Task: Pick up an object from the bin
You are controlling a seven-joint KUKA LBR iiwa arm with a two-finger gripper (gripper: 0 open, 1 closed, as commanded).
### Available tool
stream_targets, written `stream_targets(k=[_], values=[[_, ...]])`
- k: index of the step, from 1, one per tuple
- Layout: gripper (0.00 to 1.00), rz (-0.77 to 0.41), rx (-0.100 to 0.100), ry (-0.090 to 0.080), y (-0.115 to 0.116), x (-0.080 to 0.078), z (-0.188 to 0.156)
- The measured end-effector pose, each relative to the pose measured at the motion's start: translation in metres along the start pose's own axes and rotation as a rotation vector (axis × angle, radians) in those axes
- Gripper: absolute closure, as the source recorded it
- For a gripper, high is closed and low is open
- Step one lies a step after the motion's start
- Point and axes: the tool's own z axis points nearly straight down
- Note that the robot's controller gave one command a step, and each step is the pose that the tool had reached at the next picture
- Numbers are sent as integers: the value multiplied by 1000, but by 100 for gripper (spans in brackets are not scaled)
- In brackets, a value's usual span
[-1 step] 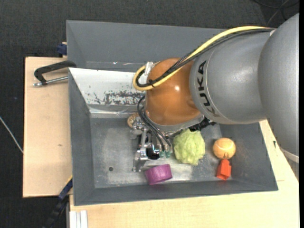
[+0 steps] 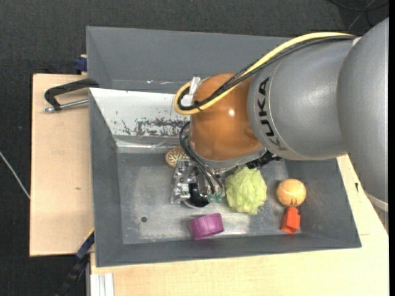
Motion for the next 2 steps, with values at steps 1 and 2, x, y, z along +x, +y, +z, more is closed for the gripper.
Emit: stream_targets(k=[1, 2], values=[[100, 0, 0, 0, 0, 0, 0], [100, 19, 1, 3, 1, -7, -46]])
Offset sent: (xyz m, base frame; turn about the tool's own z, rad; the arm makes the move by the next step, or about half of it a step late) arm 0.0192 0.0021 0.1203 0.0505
